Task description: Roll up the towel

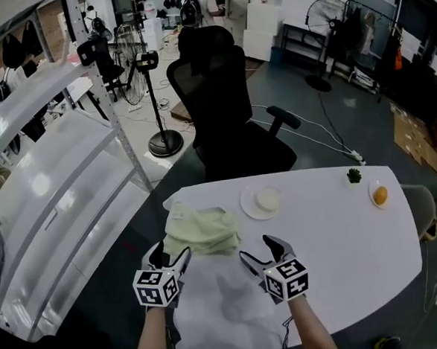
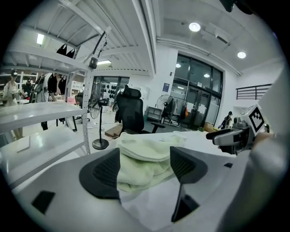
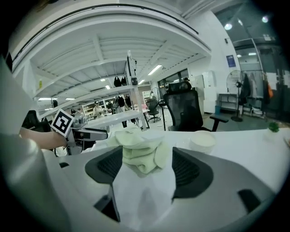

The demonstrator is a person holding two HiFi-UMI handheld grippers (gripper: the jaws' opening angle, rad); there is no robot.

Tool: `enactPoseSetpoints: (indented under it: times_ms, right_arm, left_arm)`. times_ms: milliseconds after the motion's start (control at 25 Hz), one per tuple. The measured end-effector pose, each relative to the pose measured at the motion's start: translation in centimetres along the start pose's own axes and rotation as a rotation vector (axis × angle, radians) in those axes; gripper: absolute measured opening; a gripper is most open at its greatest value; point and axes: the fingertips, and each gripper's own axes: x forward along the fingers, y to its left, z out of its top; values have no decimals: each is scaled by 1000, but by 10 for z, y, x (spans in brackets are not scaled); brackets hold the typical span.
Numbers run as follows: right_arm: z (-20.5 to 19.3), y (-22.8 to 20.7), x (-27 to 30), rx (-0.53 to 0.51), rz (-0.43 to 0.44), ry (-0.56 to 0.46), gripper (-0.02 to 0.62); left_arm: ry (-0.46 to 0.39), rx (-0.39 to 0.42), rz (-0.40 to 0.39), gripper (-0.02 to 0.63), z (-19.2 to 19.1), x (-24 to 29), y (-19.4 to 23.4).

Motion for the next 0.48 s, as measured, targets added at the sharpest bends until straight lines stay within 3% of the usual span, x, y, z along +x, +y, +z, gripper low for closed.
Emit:
enactPoseSetpoints:
  times_ms: [400,480]
  right_arm:
    - [-37,-17,75,49,114,132,322]
    - [-42,-18,85,60,132,143,302]
  left_arm:
    - [113,-16,128,351,-11,60,35]
    - [139,-12,162,280,-20,62,42]
